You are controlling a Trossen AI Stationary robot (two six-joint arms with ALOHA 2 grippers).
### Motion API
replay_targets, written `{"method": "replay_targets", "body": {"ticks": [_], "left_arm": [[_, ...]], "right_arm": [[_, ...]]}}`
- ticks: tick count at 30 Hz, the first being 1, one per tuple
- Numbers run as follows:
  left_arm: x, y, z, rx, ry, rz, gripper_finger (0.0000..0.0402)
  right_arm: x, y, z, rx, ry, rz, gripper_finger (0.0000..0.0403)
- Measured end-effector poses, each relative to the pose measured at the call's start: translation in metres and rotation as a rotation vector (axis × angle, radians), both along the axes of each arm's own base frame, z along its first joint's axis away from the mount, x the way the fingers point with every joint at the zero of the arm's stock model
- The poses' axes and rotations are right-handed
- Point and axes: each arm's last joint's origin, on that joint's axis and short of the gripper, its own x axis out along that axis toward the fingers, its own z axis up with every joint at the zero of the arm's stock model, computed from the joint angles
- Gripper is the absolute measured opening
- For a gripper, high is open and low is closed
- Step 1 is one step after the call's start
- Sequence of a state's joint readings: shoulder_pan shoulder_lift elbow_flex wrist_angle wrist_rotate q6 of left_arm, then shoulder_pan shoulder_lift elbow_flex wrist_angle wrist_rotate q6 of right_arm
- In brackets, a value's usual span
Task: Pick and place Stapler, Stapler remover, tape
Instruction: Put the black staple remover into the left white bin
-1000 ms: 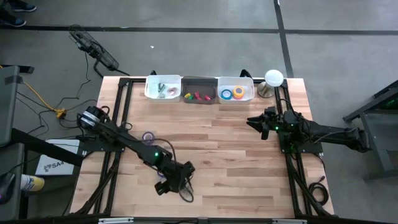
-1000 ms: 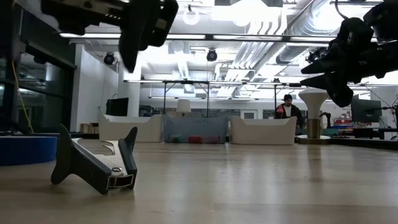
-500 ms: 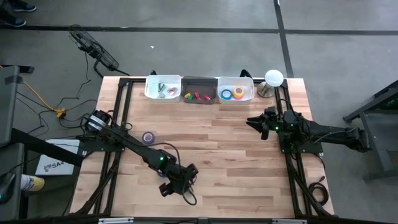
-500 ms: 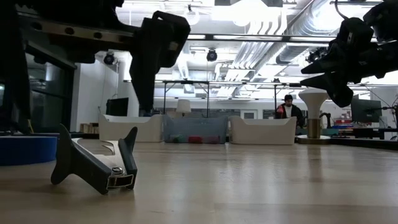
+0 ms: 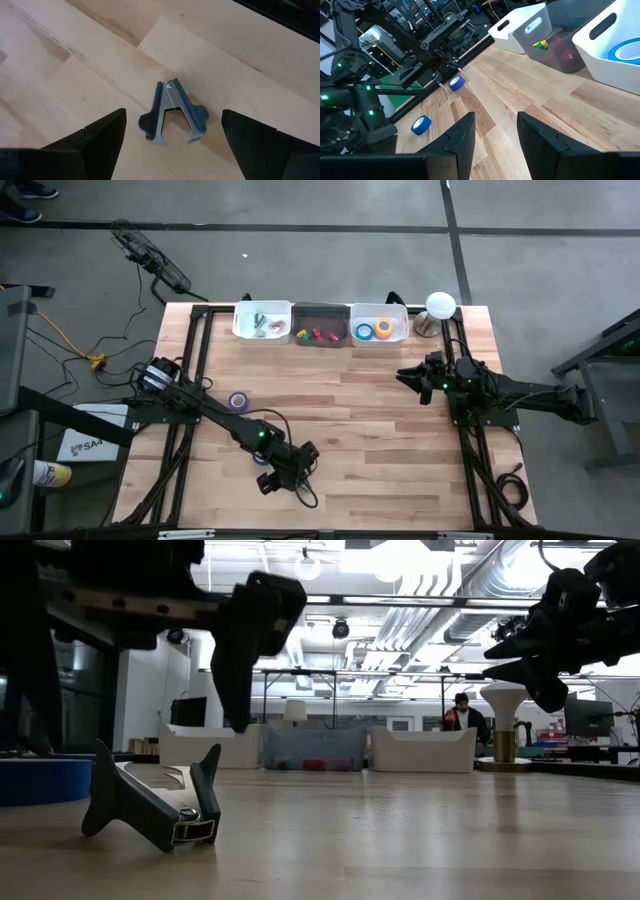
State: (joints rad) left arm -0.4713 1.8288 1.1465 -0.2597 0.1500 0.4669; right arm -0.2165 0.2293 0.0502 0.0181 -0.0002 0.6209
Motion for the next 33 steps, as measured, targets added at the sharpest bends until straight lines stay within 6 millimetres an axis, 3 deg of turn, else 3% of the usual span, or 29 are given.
{"method": "replay_targets", "body": {"ticks": [12, 33], "left_arm": [[0.004, 0.0, -0.019, 0.003, 0.051, 0.003, 0.0324], [0.008, 0.002, -0.025, 0.002, 0.051, 0.004, 0.0324]], "right_arm": [[0.0, 0.0, -0.001, 0.002, 0.011, 0.0, 0.0138], [0.0, 0.0, -0.002, 0.004, 0.018, 0.0, 0.0138]]}}
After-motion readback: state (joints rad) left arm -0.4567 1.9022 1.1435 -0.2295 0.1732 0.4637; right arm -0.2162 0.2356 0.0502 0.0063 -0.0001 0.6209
